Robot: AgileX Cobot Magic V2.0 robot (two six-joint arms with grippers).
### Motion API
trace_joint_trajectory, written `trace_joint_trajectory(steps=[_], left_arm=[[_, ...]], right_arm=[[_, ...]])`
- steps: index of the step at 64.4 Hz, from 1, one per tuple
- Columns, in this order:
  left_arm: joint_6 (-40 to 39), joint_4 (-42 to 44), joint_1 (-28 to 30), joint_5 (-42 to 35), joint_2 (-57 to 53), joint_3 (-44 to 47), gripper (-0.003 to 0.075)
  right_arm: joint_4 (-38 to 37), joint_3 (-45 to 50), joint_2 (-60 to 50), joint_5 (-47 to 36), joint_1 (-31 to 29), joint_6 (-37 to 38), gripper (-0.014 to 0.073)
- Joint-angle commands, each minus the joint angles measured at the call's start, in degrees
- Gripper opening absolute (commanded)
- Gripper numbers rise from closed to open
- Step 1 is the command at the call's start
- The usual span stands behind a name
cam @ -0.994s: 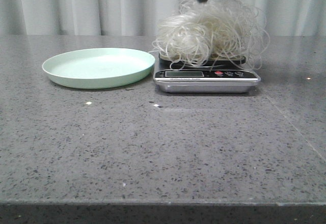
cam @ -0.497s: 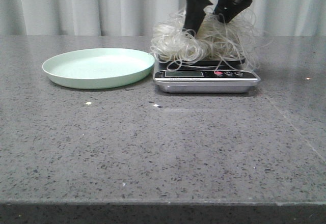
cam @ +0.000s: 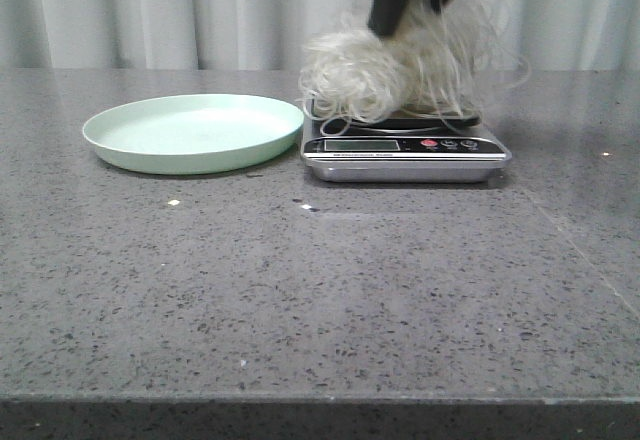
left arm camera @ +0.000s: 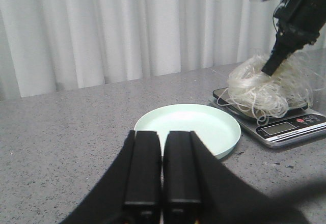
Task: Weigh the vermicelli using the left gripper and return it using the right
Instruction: 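Lift the vermicelli with the right gripper onto the green plate, release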
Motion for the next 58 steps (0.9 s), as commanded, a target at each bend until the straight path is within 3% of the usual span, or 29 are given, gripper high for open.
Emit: trace_joint_trajectory(steps=[1, 23, 39, 45, 51, 58], left_arm=[[-0.03, -0.84, 0.02, -4.04, 0.64, -1.46, 0.0128], [-0.03, -0.92, 0.02, -4.04, 0.64, -1.46, 0.0128], [-0.03, -1.29, 0.02, -4.04, 0.64, -1.46, 0.0128], [-0.03, -1.29, 0.02, -4.04, 0.64, -1.46, 0.0128], [-0.03, -1.29, 0.02, -4.04, 0.64, -1.46, 0.0128], [-0.03, -1.29, 0.02, -4.04, 0.64, -1.46, 0.0128]], right_arm=[[2.98, -7.67, -4.11, -2.17, 2.12, -0.8, 0.0142], [9.23, -13.74, 3.4, -11.36, 11.7, -0.8, 0.0142], [9.45, -13.74, 10.87, -11.58, 12.22, -0.8, 0.0187], [9.45, -13.74, 12.47, -10.01, 12.22, -0.8, 0.0313], [9.5, -13.74, 12.98, -9.64, 12.22, -0.8, 0.05], [9.45, -13.74, 11.53, -9.91, 12.05, -0.8, 0.0614]])
